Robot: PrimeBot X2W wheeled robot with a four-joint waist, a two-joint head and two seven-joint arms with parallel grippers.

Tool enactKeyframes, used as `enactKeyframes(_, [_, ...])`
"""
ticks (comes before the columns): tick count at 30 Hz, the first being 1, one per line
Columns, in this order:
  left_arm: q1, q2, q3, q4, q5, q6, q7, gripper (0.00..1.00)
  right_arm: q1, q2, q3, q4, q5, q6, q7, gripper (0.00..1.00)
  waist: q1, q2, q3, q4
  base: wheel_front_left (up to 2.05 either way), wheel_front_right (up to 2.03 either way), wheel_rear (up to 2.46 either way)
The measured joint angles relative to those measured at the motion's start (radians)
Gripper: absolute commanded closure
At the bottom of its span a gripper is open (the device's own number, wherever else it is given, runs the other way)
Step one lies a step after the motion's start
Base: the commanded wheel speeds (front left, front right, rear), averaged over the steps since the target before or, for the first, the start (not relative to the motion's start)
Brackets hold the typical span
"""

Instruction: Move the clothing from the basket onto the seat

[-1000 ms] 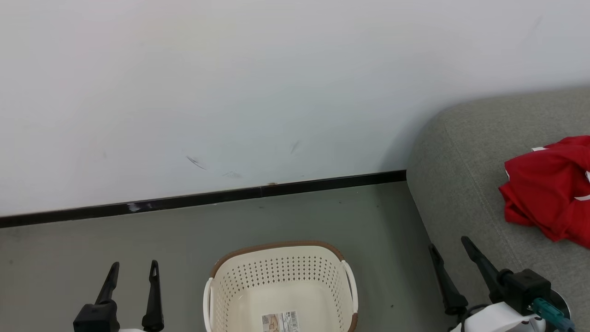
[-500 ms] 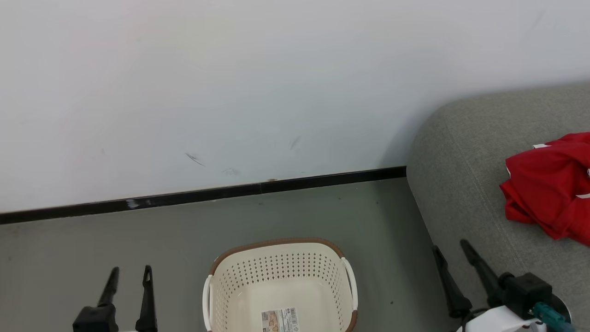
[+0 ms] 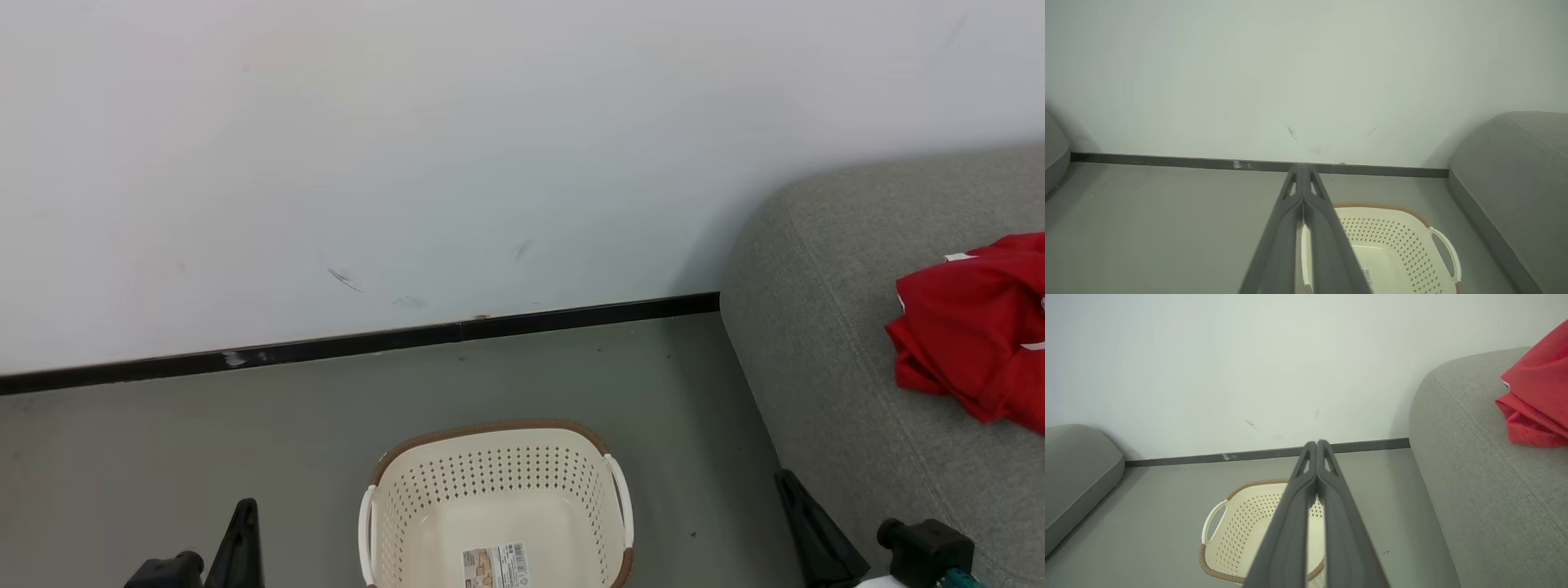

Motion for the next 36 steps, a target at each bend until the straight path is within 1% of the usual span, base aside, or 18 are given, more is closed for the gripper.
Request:
enactKeyframes(5, [0.000, -0.007, 0.014, -0.001, -0.088, -0.017, 0.019, 1.00, 0.001, 0.000, 0.004, -0.008, 0.094, 0.000, 0.000, 1.00, 0.0001, 0.0000, 0.002, 0.002, 0.00, 0.00, 0.00])
enactKeyframes(9, [0.000, -0.011, 0.026, -0.002, -0.132, -0.030, 0.032, 1.00, -0.001, 0.000, -0.006, -0.007, 0.186, 0.000, 0.011, 1.00, 0.0008, 0.0000, 0.004, 0.005, 0.00, 0.00, 0.00])
enactKeyframes(14, [-0.001, -0.017, 0.044, -0.003, -0.190, -0.053, 0.053, 1.00, -0.002, 0.000, -0.025, -0.002, 0.279, 0.000, 0.030, 1.00, 0.0042, 0.0000, 0.003, 0.007, 0.00, 0.00, 0.00])
enactKeyframes(23, [-0.004, -0.033, 0.071, -0.002, -0.302, -0.084, 0.087, 1.00, -0.010, -0.012, -0.034, 0.012, 0.432, 0.000, 0.057, 1.00, 0.0127, 0.0000, -0.001, 0.011, 0.00, 0.00, 0.00])
enactKeyframes(24, [-0.004, -0.033, 0.071, -0.002, -0.302, -0.084, 0.087, 1.00, -0.010, -0.012, -0.034, 0.012, 0.432, 0.000, 0.057, 1.00, 0.0127, 0.0000, -0.001, 0.011, 0.00, 0.00, 0.00])
enactKeyframes(29, [-0.004, -0.039, 0.088, -0.002, -0.364, -0.106, 0.102, 1.00, -0.028, -0.019, -0.037, 0.022, 0.517, 0.000, 0.075, 1.00, 0.0161, 0.0000, -0.004, 0.013, 0.00, 0.00, 0.00])
enactKeyframes(33, [-0.007, -0.043, 0.100, 0.000, -0.416, -0.123, 0.116, 1.00, -0.029, -0.028, -0.041, 0.031, 0.586, 0.000, 0.090, 1.00, 0.0173, 0.0000, -0.006, 0.014, 0.00, 0.00, 0.00])
enactKeyframes(36, [-0.008, -0.046, 0.110, 0.001, -0.454, -0.133, 0.126, 1.00, -0.038, -0.031, -0.044, 0.038, 0.637, 0.000, 0.097, 1.00, 0.0173, 0.0000, -0.006, 0.015, 0.00, 0.00, 0.00])
